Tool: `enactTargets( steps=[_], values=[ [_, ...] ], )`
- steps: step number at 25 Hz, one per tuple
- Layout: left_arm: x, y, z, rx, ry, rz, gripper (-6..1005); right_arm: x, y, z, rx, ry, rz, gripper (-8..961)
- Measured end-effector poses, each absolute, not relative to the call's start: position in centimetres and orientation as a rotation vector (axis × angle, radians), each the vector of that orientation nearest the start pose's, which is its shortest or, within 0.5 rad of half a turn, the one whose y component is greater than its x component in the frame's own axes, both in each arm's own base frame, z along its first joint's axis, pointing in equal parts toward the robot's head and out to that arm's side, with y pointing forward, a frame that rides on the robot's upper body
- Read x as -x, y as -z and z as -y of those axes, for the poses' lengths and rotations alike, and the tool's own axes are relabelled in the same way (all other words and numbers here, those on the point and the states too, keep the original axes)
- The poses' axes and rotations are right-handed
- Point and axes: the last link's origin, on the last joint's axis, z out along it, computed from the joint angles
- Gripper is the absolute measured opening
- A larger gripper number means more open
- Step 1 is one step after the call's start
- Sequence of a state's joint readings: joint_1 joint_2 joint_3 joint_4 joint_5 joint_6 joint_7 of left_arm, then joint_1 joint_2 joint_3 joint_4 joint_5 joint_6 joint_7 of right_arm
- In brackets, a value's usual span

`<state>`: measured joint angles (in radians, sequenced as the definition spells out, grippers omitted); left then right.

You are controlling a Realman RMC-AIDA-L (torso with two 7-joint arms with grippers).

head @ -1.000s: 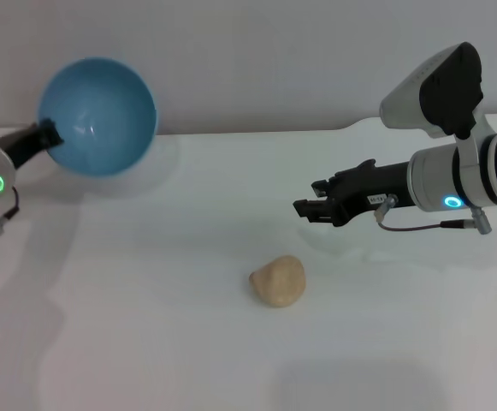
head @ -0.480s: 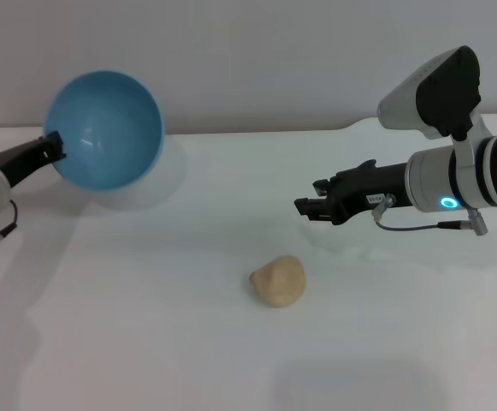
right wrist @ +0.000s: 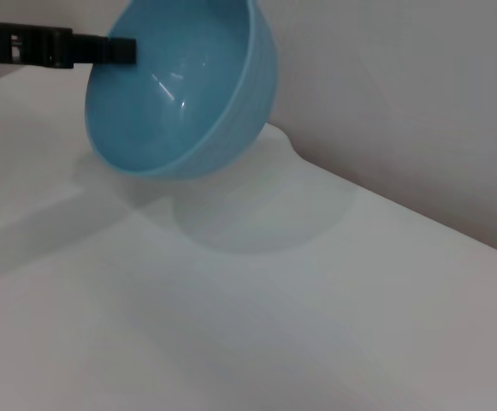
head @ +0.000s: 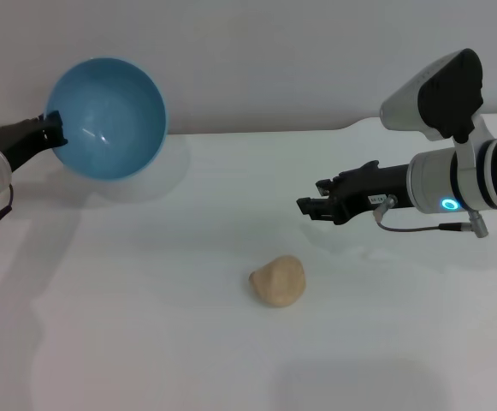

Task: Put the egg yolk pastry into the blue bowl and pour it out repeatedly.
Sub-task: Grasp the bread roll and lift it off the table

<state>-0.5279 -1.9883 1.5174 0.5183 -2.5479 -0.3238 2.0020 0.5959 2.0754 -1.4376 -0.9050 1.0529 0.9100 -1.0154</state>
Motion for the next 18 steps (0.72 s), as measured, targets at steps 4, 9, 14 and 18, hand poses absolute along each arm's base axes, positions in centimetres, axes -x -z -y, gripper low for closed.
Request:
enactTargets(
  steps=[4, 9, 14, 18],
  values=[
    [31.5, -0.8, -42.4, 1.729, 0.462, 0.994, 15, -20.5, 5.6, -39.3, 2.572, -0.111, -0.793, 361],
    [31.6, -0.5, -42.5, 1.702, 0.466, 1.053, 15, -20.4, 5.9, -39.3, 2.574, -0.109, -0.818, 360],
    [31.7, 0.1, -42.7, 1.716, 0.427, 1.106, 15, -20.2, 6.0, -39.4, 2.581, -0.107, -0.823, 360],
    [31.4, 0.8, -42.9, 1.750, 0.389, 1.121, 16, -20.0, 6.2, -39.4, 2.588, -0.102, -0.825, 359]
  ],
)
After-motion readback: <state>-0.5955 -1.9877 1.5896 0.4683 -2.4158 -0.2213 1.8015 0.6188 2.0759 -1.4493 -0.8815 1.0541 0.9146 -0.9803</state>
